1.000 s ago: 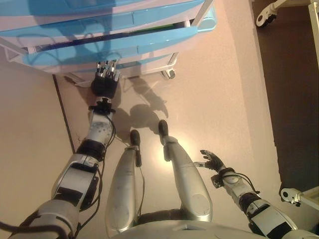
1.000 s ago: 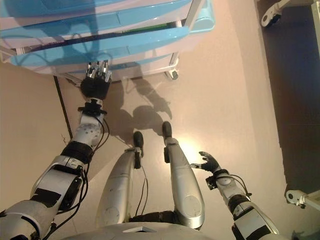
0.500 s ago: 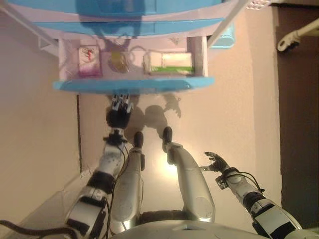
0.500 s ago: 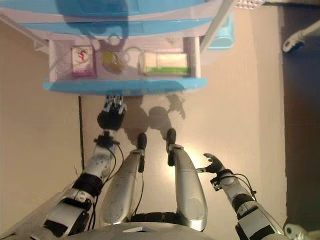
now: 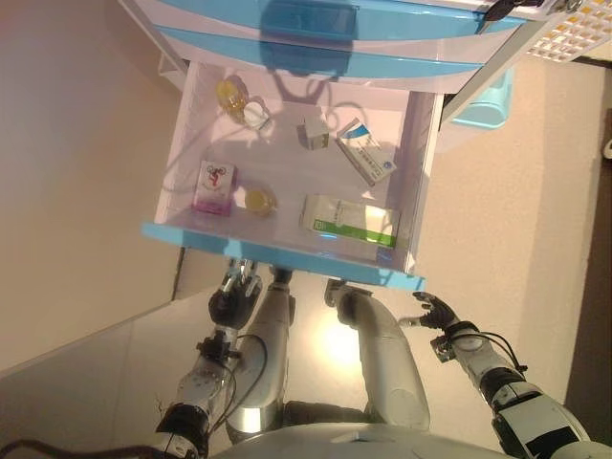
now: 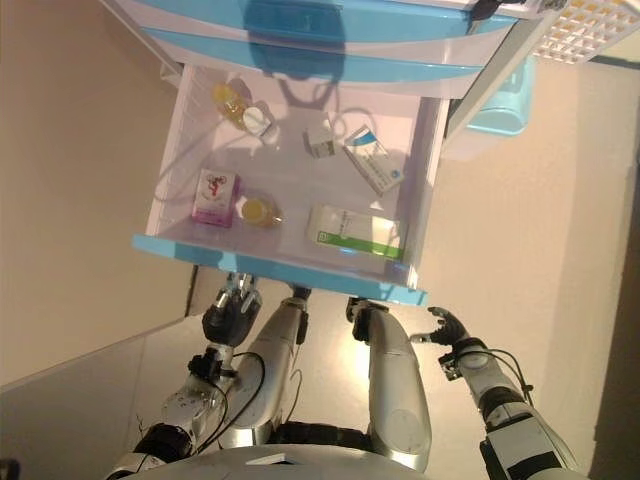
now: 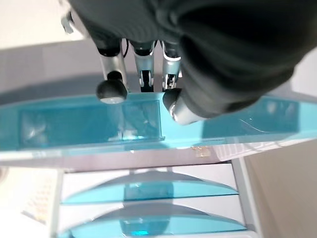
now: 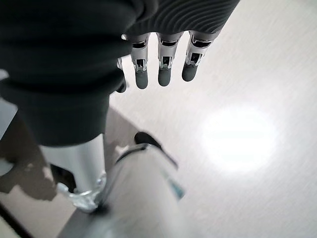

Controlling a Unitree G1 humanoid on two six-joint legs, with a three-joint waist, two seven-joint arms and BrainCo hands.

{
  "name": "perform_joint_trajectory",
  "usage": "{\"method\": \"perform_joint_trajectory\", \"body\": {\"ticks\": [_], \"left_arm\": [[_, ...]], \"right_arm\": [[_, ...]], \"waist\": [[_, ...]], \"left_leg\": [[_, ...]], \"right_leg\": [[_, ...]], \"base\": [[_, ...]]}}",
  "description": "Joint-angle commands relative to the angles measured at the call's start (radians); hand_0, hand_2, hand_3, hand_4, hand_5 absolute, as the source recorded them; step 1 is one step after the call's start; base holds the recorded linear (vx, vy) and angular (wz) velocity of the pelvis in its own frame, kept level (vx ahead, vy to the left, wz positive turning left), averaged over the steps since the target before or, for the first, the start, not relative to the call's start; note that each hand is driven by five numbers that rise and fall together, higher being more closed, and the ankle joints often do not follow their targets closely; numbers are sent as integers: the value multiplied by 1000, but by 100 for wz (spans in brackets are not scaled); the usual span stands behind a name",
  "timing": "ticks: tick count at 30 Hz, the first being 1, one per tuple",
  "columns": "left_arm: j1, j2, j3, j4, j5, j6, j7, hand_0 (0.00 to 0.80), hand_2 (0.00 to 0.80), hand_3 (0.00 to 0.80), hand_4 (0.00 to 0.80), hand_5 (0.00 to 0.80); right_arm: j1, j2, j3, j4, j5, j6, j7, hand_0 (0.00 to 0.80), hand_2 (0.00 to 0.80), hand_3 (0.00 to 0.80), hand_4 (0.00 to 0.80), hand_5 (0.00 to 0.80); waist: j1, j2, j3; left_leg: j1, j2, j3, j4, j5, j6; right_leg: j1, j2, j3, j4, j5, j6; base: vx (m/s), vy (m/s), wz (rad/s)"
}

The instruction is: Open the drawer and pick up the medicine

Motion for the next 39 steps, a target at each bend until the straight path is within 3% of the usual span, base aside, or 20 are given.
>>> {"method": "perform_joint_trajectory", "body": {"ticks": [1, 3, 7, 8, 9, 19, 25, 29, 34, 37, 39], "left_arm": [[103, 61, 215, 7, -9, -89, -58, 800, 800, 800, 800, 800], [106, 64, 218, 46, 21, -132, 2, 800, 800, 800, 800, 800], [104, 83, 206, 146, 201, -225, 240, 800, 800, 800, 800, 800], [101, 90, 200, 173, 277, -244, 314, 587, 587, 587, 587, 587], [99, 95, 193, 192, 313, -244, 348, 0, 0, 0, 0, 0], [10, 128, 109, 455, 871, -209, 720, 0, 0, 0, 0, 0], [-49, 164, 20, 586, 1239, -224, 910, 0, 0, 0, 0, 0], [-55, 165, 6, 624, 1217, -148, 900, 0, 0, 0, 0, 0], [-35, 175, 29, 669, 1265, -118, 897, 0, 0, 0, 0, 0], [-21, 182, 33, 677, 1264, -88, 887, 0, 0, 0, 0, 0], [2, 179, 32, 674, 1280, -81, 882, 0, 0, 0, 0, 0]], "right_arm": [[51, -8, -18, 32, -22, -30, 16, 0, 0, 0, 0, 0], [51, -9, -29, 35, -26, -32, 17, 0, 0, 0, 0, 0], [53, -7, -47, 56, -35, -54, 17, 0, 0, 0, 0, 0], [53, -7, -55, 63, -36, -62, 18, 0, 0, 0, 0, 0], [55, -7, -61, 67, -36, -67, 18, 0, 0, 0, 0, 0], [73, 7, -65, 97, -48, -102, 10, 0, 0, 0, 0, 0], [86, 14, -51, 102, -47, -16, -117, 0, 0, 0, 0, 0], [108, 8, -83, 106, -21, 49, -232, 0, 0, 0, 0, 0], [140, -1, -145, 123, -66, 100, -392, 0, 0, 0, 0, 0], [155, -50, -193, 120, -93, 73, -477, 0, 0, 0, 0, 0], [169, -94, -255, 42, -60, 9, -505, 0, 0, 0, 0, 0]], "waist": [[39, 58, -55], [37, 61, -55], [26, 58, -55], [23, 56, -55], [20, 55, -55], [-17, 14, -64], [-40, -35, -96], [-56, -71, -130], [-70, -115, -189], [-81, -134, -230], [-95, -141, -260]], "left_leg": [[-50, -111, 91, -6, 28, 87], [-48, -111, 93, -12, 33, 86], [-37, -116, 99, -9, 30, 84], [-35, -116, 100, -7, 30, 83], [-33, -116, 99, -6, 30, 83], [13, -109, 88, -32, 34, 94], [68, -93, 92, -73, 26, 105], [124, -83, 92, -119, 17, 114], [202, -68, 101, -196, 17, 113], [253, -62, 110, -250, 19, 111], [297, -57, 120, -297, 21, 110]], "right_leg": [[63, -20, -8, 28, -41, 84], [62, -21, -9, 22, -34, 84], [68, -24, -4, 26, -37, 89], [69, -24, -1, 26, -36, 90], [71, -24, 2, 24, -34, 91], [109, -5, 43, -19, -4, 105], [141, 3, 76, -70, 24, 125], [187, 5, 98, -136, 54, 146], [264, 11, 116, -240, 98, 170], [311, 16, 133, -308, 128, 189], [342, 19, 146, -356, 154, 201]], "base": [[0, 0, 0], [3, 20, -1], [18, 40, 0], [19, 31, 3], [29, 38, 4], [35, 23, 2], [53, 10, -14], [44, -27, -25], [64, -80, -23], [45, -64, -25], [59, -39, -24]]}}
